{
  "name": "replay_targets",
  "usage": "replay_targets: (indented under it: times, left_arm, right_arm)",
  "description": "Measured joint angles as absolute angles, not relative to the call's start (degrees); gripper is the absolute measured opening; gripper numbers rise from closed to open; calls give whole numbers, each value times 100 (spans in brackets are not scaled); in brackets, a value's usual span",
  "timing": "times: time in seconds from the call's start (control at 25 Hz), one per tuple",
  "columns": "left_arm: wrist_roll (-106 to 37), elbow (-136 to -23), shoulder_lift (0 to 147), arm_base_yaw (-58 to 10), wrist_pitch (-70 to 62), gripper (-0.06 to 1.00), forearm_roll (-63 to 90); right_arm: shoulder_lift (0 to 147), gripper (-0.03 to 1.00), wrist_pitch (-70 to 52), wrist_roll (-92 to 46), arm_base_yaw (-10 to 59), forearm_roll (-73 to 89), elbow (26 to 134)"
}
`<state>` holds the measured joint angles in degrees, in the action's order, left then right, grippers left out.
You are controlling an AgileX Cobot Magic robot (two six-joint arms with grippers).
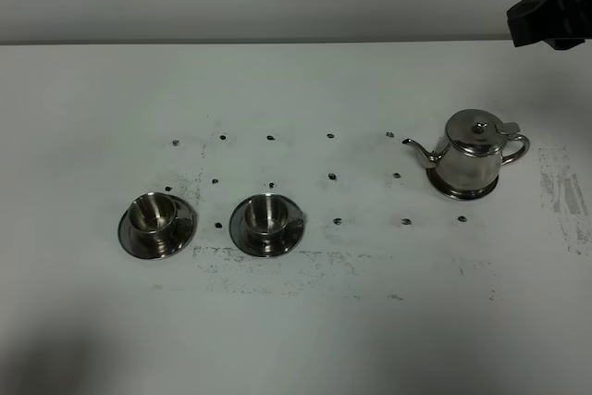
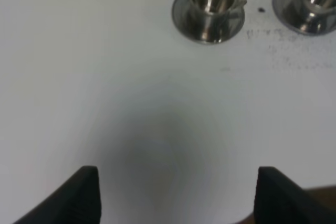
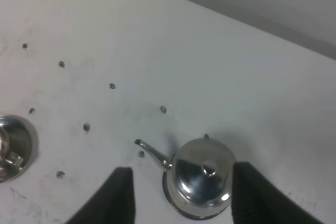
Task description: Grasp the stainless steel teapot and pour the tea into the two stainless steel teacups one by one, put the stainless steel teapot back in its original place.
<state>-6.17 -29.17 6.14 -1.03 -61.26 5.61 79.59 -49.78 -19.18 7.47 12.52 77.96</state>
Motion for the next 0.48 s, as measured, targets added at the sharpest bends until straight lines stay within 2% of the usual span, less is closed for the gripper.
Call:
replay_targets:
  times: [0.12,0.48]
  left_arm:
    - [-622,-2917,41,-99,-6132,59,567]
    - [-622,-2917,48,-99,-6133,59,567]
  right_arm:
    - [7959,41,-4943,-1962,747,1252,7796]
    - [7959,41,-4888,-1988,747,1252,7796]
